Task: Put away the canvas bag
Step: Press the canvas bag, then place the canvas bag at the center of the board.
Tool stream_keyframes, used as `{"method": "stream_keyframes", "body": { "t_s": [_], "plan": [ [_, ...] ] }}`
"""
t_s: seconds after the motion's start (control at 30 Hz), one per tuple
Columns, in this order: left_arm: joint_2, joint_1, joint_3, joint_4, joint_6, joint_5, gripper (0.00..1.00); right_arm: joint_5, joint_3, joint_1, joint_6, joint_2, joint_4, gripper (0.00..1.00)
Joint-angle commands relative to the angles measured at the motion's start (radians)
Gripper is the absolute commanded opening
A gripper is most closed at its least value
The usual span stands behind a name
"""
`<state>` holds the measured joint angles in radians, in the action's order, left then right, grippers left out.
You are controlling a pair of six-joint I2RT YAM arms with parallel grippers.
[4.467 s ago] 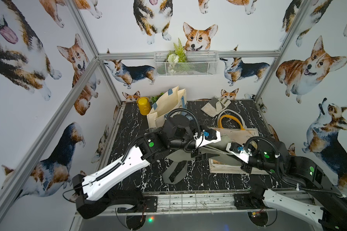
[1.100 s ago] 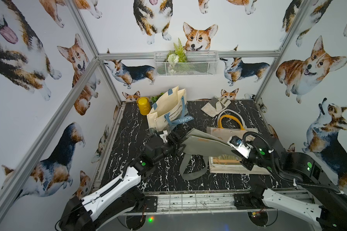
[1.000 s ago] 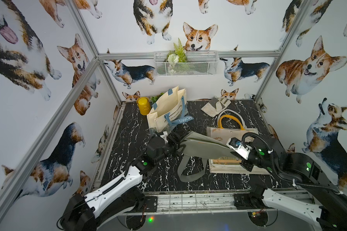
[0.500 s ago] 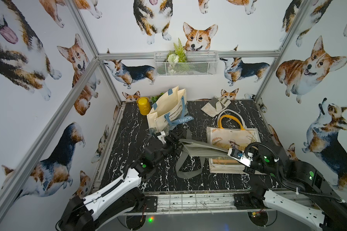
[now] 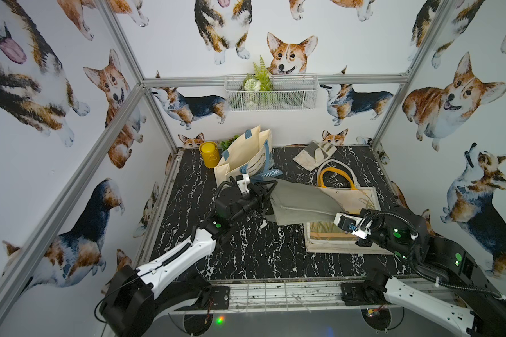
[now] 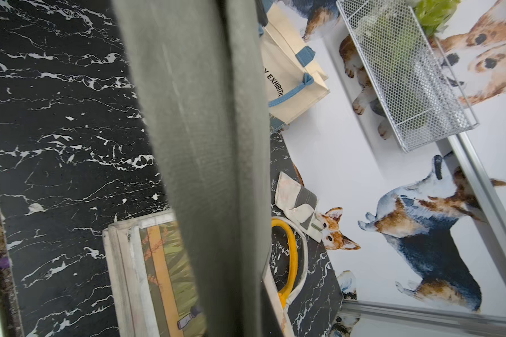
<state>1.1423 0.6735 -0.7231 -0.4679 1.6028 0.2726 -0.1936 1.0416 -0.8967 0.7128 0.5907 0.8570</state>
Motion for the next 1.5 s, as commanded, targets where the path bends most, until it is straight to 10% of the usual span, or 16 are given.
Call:
{"method": "stream_keyframes", "body": {
  "t_s": [0.0, 0.1, 0.4, 0.7, 1.07, 1.47],
  "plan": [
    [0.044, -0.007, -0.084, -0.038, -0.105, 0.138, 0.07, -0.043, 0.015, -0.002, 0.053, -0.008, -0.054, 0.0],
    [0.117, -0.007, -0.197, -0.001, -0.198, 0.199, 0.0, -0.079, 0.03, -0.002, 0.017, -0.019, -0.03, 0.04],
    [0.367, 0.0, -0.502, -0.045, -0.327, 0.297, 0.0, 0.09, 0.145, -0.002, -0.286, -0.05, 0.191, 0.55],
    [0.62, 0.04, -0.803, 0.027, -0.48, 0.386, 0.0, 0.192, 0.161, -0.002, -0.548, -0.134, 0.191, 0.69],
    [0.765, 0.16, -1.0, 0.125, -0.552, 0.417, 0.0, -0.12, 0.219, -0.002, -0.658, -0.119, 0.291, 0.8],
    [1.001, 0.251, -1.05, -0.244, -0.52, 0.09, 0.0, -0.273, 0.19, -0.002, -0.754, -0.112, 0.345, 0.79]
  ]
}}
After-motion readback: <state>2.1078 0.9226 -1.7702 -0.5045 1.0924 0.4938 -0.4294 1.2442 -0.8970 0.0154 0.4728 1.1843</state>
